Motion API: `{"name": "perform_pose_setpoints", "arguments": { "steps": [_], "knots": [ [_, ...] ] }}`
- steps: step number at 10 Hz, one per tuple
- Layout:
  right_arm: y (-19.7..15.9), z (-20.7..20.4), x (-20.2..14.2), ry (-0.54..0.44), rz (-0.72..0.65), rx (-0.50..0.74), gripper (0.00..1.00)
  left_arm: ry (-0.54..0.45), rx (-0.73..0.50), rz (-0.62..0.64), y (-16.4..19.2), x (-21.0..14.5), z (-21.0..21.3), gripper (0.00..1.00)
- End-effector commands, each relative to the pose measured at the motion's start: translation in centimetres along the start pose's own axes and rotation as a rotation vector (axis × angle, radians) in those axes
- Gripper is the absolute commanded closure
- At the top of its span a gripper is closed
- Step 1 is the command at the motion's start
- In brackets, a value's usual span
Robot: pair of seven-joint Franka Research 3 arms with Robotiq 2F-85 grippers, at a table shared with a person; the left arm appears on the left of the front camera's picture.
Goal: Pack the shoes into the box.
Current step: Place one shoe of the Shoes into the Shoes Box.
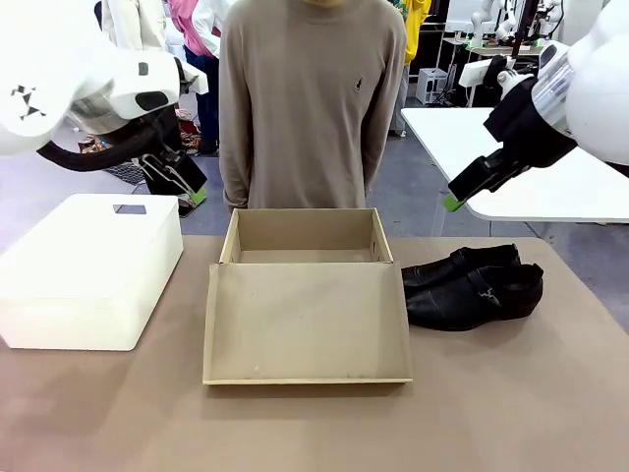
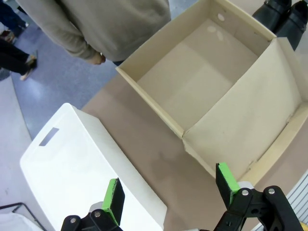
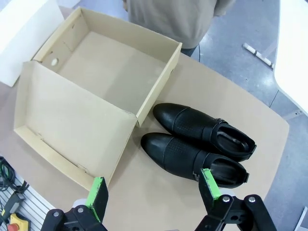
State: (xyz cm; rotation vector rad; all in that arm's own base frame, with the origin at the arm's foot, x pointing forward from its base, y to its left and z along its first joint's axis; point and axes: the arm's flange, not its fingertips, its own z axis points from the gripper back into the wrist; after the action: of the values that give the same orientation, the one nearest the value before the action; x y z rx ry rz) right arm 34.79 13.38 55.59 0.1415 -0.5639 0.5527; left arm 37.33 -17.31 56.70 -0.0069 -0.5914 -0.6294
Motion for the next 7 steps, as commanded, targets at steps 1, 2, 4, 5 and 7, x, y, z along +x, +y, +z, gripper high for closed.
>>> {"name": "perform_pose_setpoints", "arguments": {
  "steps": [1, 2, 4, 5, 7],
  "knots": [
    [-0.5, 1.5, -0.8, -0.061, 0.064, 0.049, 0.00, -0.072, -0.032, -0.051, 1.3, -0.8, 1.6, 0.00],
    [-0.7, 2.5, -1.0, -0.088, 0.095, 0.081, 0.00, -0.102, -0.056, -0.097, 2.2, -0.9, 2.4, 0.00],
    [-1.5, 3.7, -1.2, -0.120, 0.147, 0.137, 0.00, -0.154, -0.138, -0.186, 4.2, -1.0, 3.4, 0.00],
    [-1.9, 4.4, -1.4, -0.133, 0.174, 0.171, 0.00, -0.183, -0.180, -0.245, 5.2, -1.3, 4.1, 0.00],
    [-2.5, 5.8, -1.8, -0.156, 0.202, 0.218, 0.00, -0.227, -0.210, -0.330, 6.5, -1.6, 5.5, 0.00]
  ]
}}
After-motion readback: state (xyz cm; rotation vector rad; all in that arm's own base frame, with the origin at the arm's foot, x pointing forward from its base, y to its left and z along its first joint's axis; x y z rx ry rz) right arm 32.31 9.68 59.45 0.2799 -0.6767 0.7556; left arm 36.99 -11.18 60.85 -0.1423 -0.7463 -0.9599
